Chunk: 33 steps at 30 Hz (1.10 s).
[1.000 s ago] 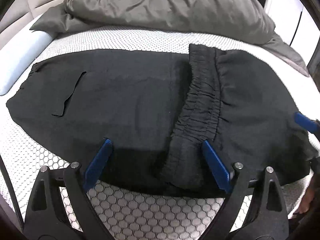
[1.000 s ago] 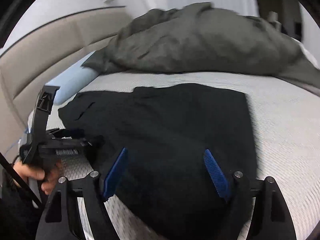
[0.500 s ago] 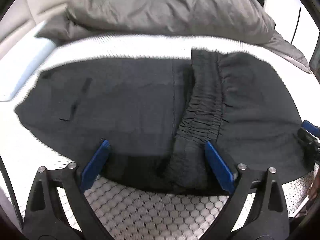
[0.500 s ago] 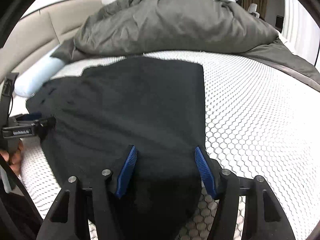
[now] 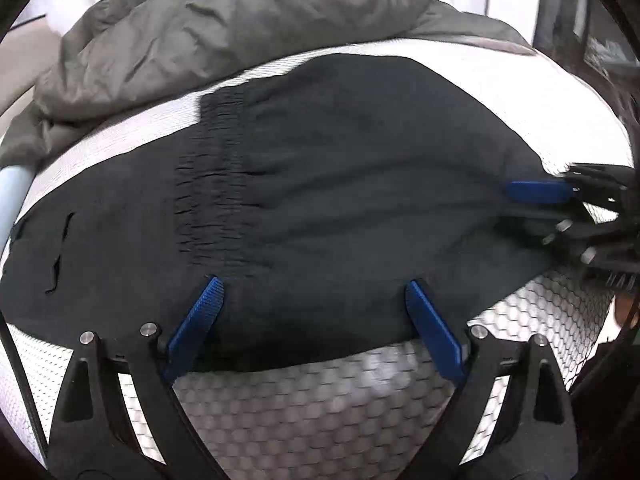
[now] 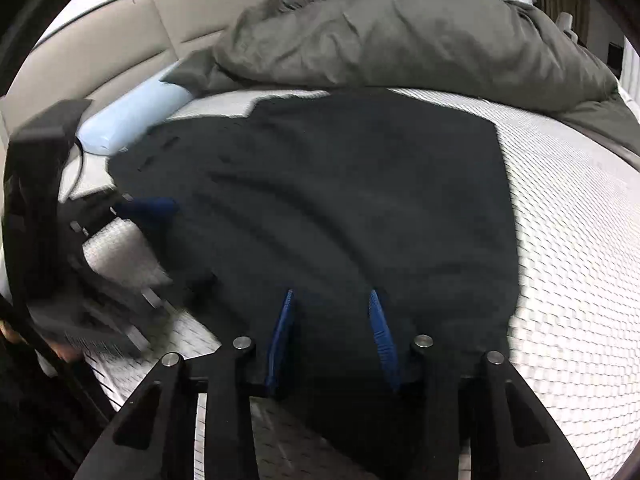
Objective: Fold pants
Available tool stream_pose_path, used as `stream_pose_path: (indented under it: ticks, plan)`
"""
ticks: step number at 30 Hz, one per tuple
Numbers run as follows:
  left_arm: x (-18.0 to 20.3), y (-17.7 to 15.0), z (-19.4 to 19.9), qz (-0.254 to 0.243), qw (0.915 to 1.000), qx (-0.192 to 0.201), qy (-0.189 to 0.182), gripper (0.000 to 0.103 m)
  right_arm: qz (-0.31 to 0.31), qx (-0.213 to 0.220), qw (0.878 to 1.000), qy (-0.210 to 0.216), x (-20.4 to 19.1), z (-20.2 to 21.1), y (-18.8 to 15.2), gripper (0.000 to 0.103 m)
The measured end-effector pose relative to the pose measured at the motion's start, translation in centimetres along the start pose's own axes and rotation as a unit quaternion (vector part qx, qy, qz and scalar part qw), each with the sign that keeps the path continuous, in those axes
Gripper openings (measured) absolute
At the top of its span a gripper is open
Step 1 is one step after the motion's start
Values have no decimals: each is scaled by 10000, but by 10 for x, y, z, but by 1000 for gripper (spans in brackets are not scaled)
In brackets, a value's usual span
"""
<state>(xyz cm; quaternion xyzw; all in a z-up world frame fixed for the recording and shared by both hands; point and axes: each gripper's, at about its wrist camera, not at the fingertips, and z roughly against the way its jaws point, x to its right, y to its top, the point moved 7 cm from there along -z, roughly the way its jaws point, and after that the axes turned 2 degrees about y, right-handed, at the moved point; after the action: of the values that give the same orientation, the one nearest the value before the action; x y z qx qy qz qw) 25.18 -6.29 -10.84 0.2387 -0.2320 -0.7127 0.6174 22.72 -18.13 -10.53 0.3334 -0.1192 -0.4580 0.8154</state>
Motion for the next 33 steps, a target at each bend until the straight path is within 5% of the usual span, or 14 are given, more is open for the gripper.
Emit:
stream_pose_path:
  ticks: [4, 9, 13, 16, 19, 22, 24, 28, 33]
  plan:
    - [-30, -6, 2, 359, 9989, -99, 292, 93, -310, 115, 9987, -389, 35, 21, -2, 39]
    - [-56, -2, 16, 1012, 9946, 10, 232, 92, -660, 310, 9964, -435, 50, 23, 6, 39]
    - [-35, 39, 17, 860, 9955, 301, -271, 92, -422, 504, 9977, -141, 18, 28, 30, 39]
    - [-17, 66, -12, 504, 9984, 53, -256, 92, -144, 228, 9996, -114, 2, 5, 53, 39]
    - [-21, 66, -44, 361, 9986, -378, 49, 93, -44, -76, 10000, 30, -1, -24, 70, 39]
    - [-44, 61, -59, 793, 9949, -504, -367, 93, 19, -363, 9988, -339, 19, -48, 59, 37]
    - [-60, 58, -61, 1052, 9906, -498, -722, 93, 95, -321, 9984, -446, 31, -43, 51, 37]
    - [-67, 54, -64, 1023, 9916, -467, -638, 94, -93, -214, 9963, -830, 57, -25, 49, 37]
    - [-61, 59, -44, 1130, 9909, -434, -593, 92, -220, 36, 9982, -562, 60, -9, 52, 39]
